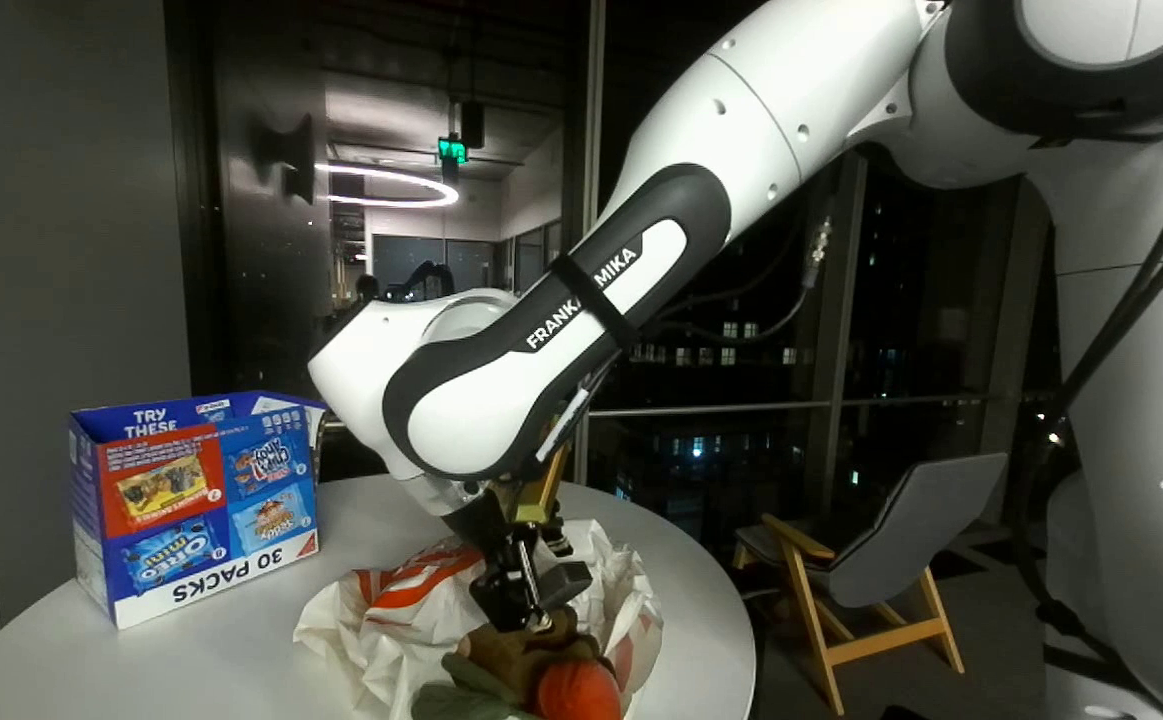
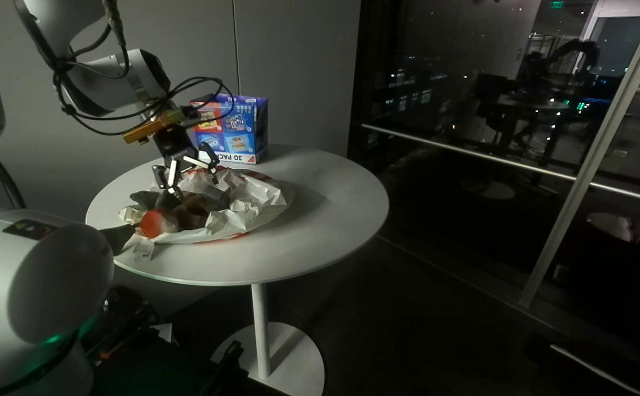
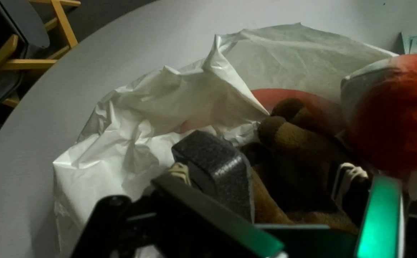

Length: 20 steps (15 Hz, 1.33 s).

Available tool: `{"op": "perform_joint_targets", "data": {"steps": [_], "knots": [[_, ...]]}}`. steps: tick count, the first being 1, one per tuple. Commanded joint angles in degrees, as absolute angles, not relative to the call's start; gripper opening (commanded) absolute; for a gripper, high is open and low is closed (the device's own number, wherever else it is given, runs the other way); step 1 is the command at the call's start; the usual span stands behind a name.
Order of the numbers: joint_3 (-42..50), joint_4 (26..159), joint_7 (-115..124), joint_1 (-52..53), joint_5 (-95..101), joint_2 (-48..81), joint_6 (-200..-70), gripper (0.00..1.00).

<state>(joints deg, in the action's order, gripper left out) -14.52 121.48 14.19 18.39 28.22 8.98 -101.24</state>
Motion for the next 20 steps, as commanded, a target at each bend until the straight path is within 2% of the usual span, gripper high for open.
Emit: {"op": "perform_joint_targets", "data": {"steps": [1, 8, 14, 20], "knots": [[-14.3, 127.4, 12.5, 17.5, 27.6, 2.6, -99.2, 1.00], [-14.0, 141.0, 2.9, 15.2, 29.3, -7.0, -102.8, 1.00], [-13.4, 151.3, -10.7, 15.4, 35.6, -12.3, -114.3, 1.00], [-10.2, 157.6, -25.8, 15.5, 33.7, -17.0, -129.0, 1.00]]}}
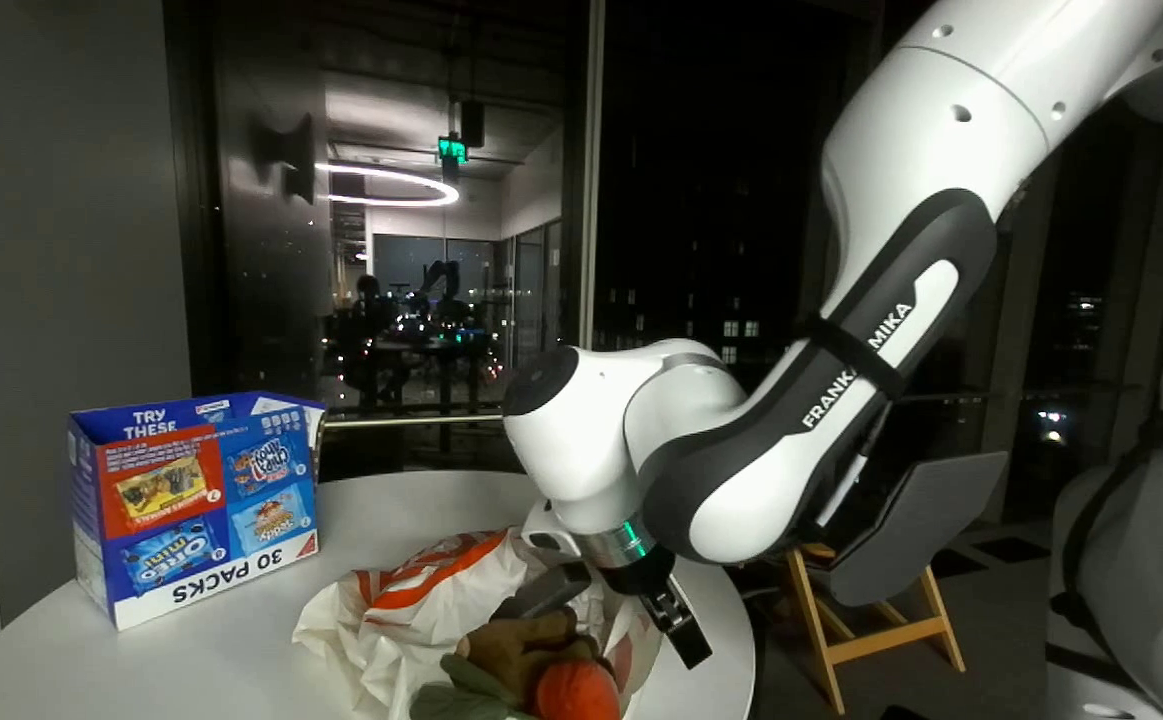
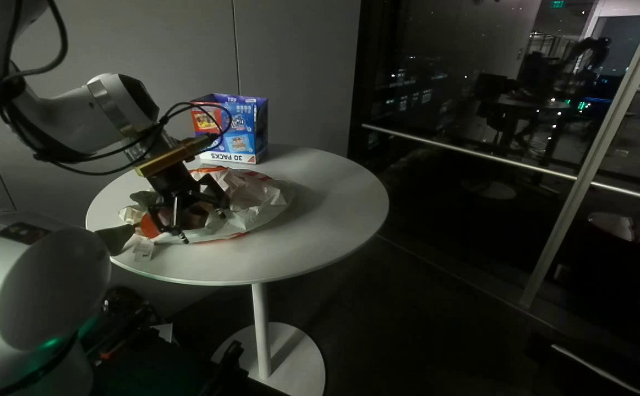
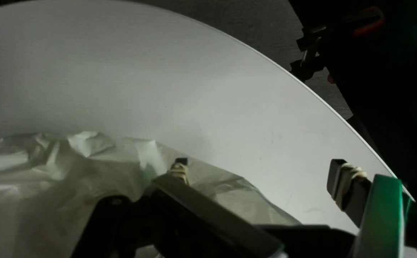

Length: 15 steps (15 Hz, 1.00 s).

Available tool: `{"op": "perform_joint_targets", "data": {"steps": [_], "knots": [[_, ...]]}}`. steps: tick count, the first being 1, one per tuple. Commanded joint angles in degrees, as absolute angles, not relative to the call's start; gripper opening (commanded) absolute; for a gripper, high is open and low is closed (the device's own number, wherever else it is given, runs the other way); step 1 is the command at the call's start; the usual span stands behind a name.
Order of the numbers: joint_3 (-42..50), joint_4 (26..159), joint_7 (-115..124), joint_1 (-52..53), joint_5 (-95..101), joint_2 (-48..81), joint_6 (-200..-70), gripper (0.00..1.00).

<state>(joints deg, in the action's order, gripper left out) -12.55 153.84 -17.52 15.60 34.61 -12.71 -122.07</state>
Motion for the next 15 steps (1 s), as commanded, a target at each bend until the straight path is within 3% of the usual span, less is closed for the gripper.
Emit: {"op": "perform_joint_targets", "data": {"steps": [1, 10, 12, 15], "knots": [[-9.5, 158.5, -28.2, 15.6, 33.6, -17.5, -131.7, 1.00], [-4.4, 158.0, -55.4, 16.7, 23.7, -11.3, -153.1, 1.00], [0.1, 158.0, -64.1, 21.5, 16.0, -8.6, -152.8, 1.00], [-4.8, 157.9, -63.0, 16.0, 15.4, -8.7, -144.5, 1.00]]}}
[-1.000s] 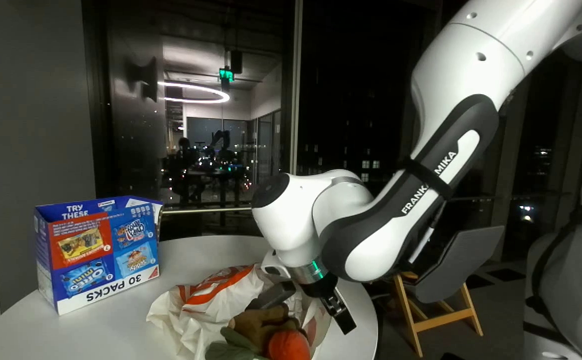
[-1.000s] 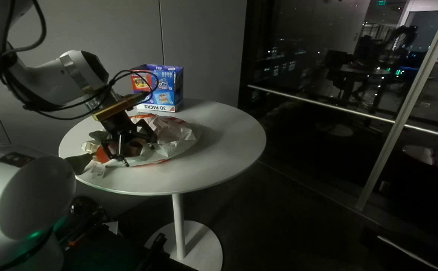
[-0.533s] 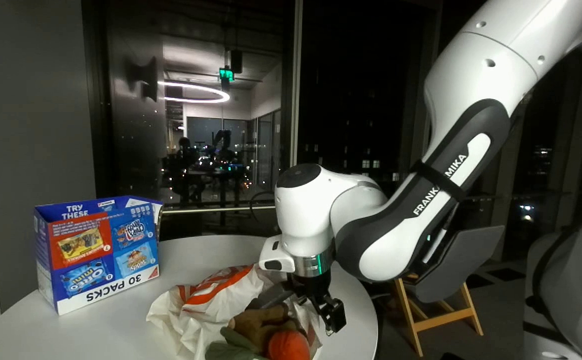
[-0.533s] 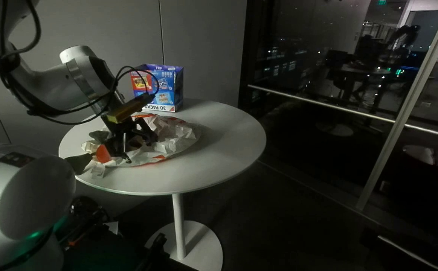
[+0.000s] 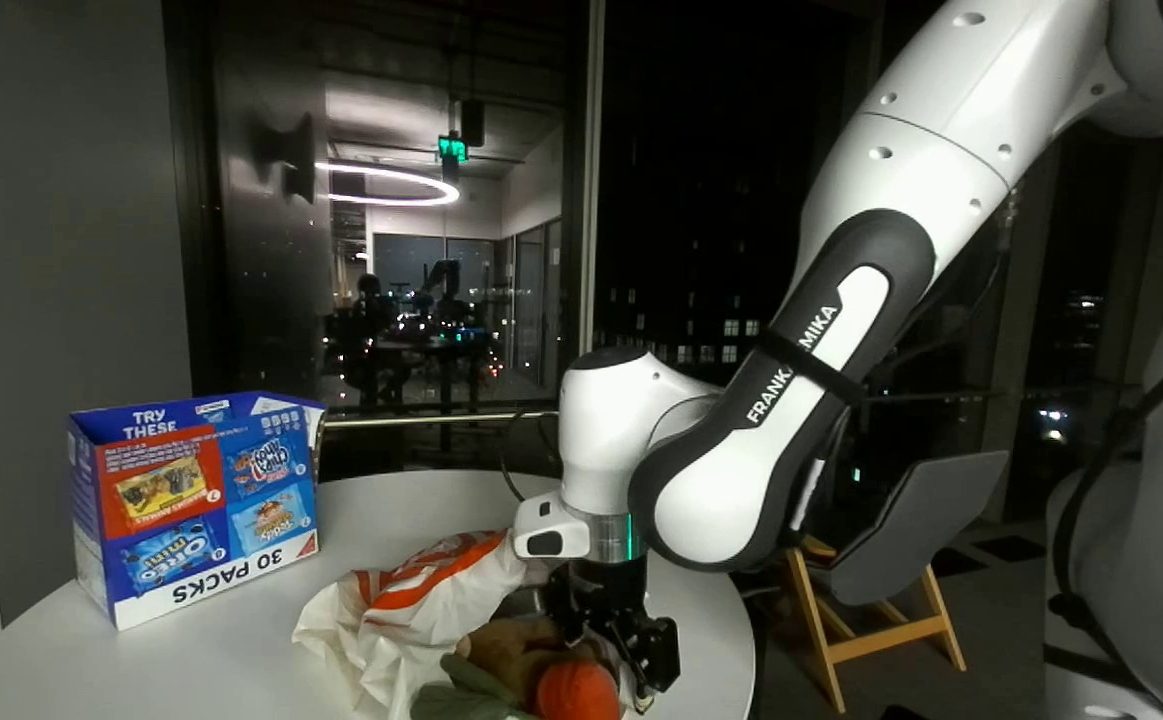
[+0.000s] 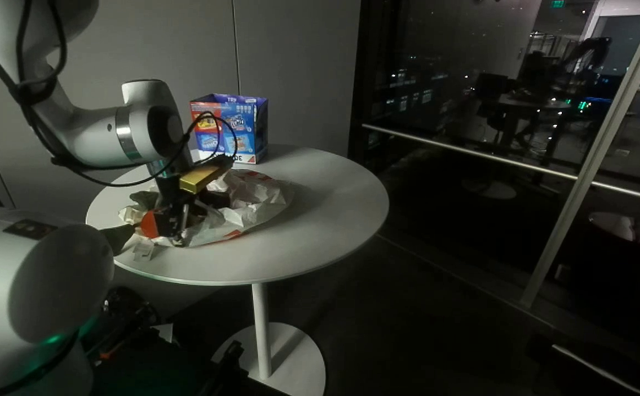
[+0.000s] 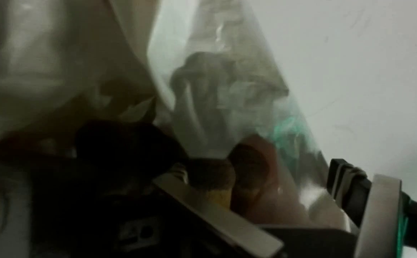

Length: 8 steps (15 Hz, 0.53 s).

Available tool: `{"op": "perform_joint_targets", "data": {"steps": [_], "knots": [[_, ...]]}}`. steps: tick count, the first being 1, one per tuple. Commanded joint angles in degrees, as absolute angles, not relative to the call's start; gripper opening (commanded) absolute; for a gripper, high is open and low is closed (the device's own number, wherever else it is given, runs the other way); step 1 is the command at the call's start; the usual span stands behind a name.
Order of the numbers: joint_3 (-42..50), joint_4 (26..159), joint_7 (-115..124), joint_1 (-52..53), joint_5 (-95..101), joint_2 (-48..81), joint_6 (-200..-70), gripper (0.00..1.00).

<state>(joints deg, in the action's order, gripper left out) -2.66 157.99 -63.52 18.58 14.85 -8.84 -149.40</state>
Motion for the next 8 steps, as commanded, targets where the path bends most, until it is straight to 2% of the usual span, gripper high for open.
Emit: {"op": "perform_joint_targets", "data": {"steps": [1, 2, 3, 8], "knots": [[-5.9, 158.0, -59.4, 14.8, 18.6, -9.1, -142.9, 1.00], [-6.4, 157.9, -58.7, 14.6, 18.6, -9.3, -141.5, 0.75], [-6.9, 157.9, -57.5, 14.2, 19.4, -9.5, -140.8, 0.73], [-8.8, 157.7, -50.6, 13.6, 20.5, -10.3, -140.6, 0.34]]}}
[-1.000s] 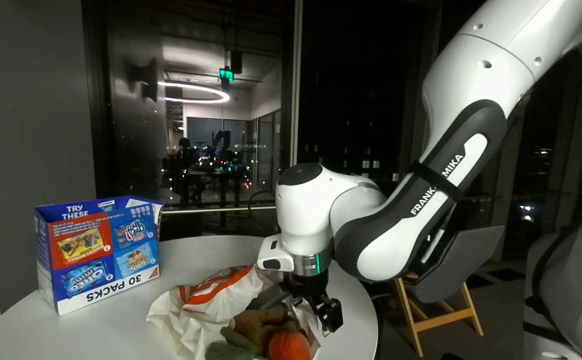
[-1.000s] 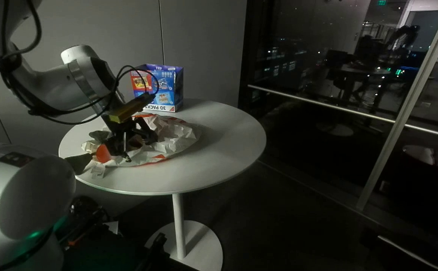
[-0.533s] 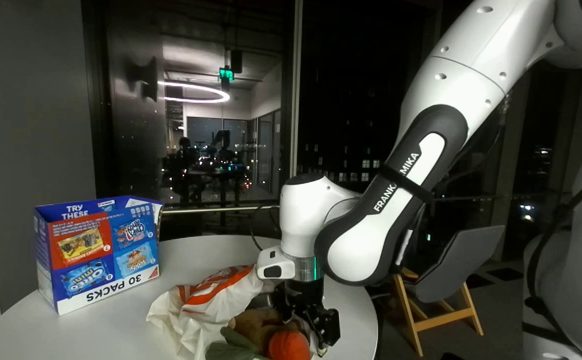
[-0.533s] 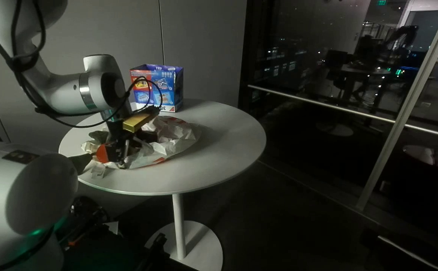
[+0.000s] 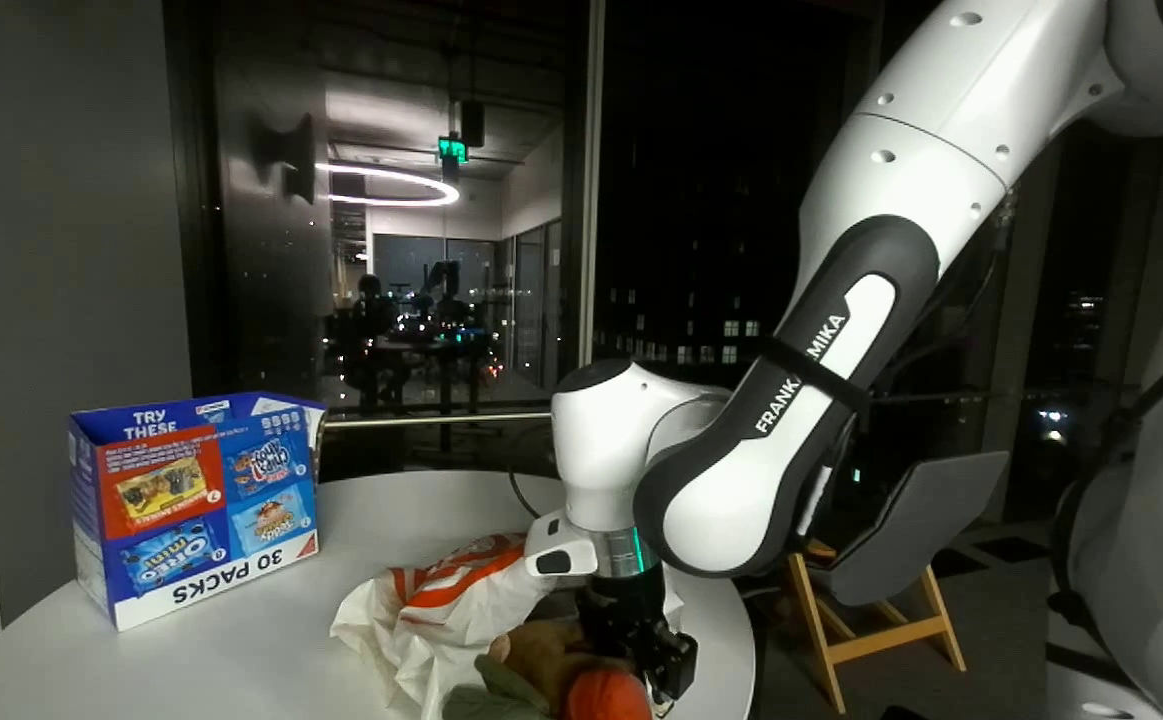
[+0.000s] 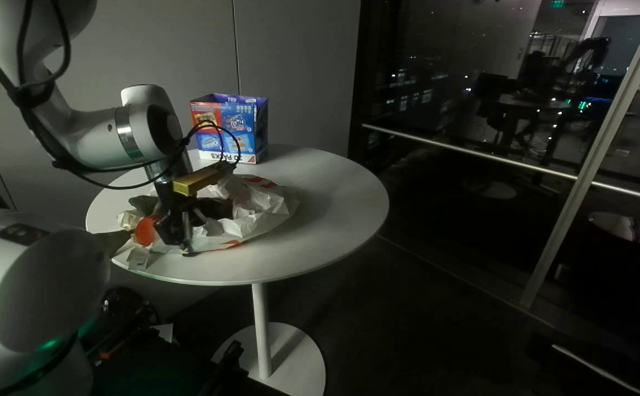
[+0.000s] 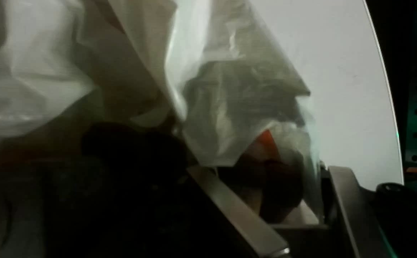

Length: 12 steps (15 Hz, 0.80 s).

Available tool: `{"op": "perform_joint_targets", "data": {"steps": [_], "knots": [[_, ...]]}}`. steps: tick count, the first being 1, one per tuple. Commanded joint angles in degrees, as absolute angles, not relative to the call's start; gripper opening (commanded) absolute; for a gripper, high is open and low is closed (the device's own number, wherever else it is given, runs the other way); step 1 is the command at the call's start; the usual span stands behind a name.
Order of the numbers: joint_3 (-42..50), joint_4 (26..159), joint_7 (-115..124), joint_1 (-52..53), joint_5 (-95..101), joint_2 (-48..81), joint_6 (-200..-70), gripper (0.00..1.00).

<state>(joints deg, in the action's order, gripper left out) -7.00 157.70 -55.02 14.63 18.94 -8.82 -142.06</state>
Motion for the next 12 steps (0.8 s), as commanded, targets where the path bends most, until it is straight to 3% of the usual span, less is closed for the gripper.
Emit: {"op": "perform_joint_targets", "data": {"steps": [1, 3, 5, 7, 12], "knots": [[-9.1, 157.7, -49.7, 13.7, 20.6, -10.8, -140.1, 0.27], [-10.3, 157.7, -45.0, 13.6, 23.1, -12.3, -138.6, 0.16], [-11.5, 157.7, -40.5, 13.8, 25.9, -13.8, -137.1, 0.19], [-12.9, 157.6, -35.8, 14.2, 28.7, -15.6, -135.5, 0.14], [-14.2, 157.5, -32.5, 16.1, 29.5, -20.5, -135.6, 0.16]]}}
